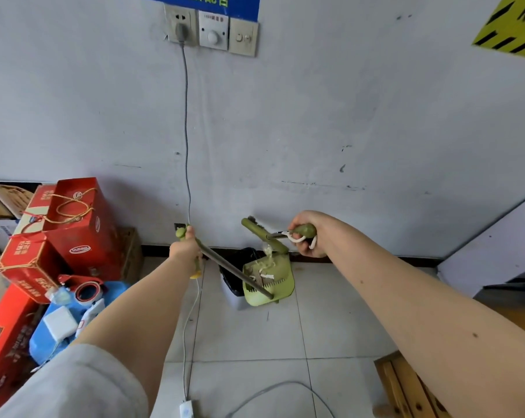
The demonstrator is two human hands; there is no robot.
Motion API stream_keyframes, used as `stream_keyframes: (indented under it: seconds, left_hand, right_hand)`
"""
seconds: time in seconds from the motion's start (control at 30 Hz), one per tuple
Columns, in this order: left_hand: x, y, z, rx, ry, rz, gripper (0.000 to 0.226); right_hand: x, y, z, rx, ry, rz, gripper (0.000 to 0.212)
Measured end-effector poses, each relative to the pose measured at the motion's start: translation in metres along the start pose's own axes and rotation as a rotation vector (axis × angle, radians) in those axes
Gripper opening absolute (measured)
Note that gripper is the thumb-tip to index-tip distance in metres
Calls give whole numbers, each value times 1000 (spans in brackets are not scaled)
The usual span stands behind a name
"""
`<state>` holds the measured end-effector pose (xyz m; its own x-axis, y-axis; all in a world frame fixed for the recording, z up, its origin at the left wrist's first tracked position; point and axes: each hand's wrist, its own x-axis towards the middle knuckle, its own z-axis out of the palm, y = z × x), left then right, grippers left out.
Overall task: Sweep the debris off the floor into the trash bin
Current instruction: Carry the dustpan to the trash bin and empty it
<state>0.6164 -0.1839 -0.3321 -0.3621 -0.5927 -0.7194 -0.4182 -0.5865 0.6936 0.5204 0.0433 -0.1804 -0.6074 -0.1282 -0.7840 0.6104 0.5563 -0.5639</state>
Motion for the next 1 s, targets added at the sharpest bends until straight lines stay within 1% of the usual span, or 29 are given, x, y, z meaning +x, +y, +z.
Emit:
stream_keyframes:
  seconds: [0.13,0.23,0.33,0.47,0.57,0.67,0.8,0.93,1.0]
  left_hand:
    - [9,9,0,-179,25,-65,46]
    - [15,12,-5,-233,29,-109,43]
    - [18,17,-13,-313,48,-177,50]
    - [16,16,-27,-272,56,-188,63]
    - [16,10,-40,-402,56,-238,59]
    - [9,2,-48,-496,98,-267,50]
    - [2,-9,-55,-626,161,-306,25]
    - [2,-16,-63,-652,151,-320,34]
    - [0,-18,-63,-667,149,-322,34]
  right_hand:
    - [0,-5,0,-45,20,-2,21]
    - [-4,-14,1,-101,25,-9,21]
    - [-9,-23,3,-146,4,-18,20]
    - [-13,-28,6,-199,2,-30,21]
    - [-12,-28,10,-234,5,-28,18]
    - [-12,-28,18,-298,11,-26,18]
    - [-9,-25,29,-423,42,9,16]
    - [-6,-19,28,-441,61,36,18]
    - [-6,-19,28,-456,64,35,19]
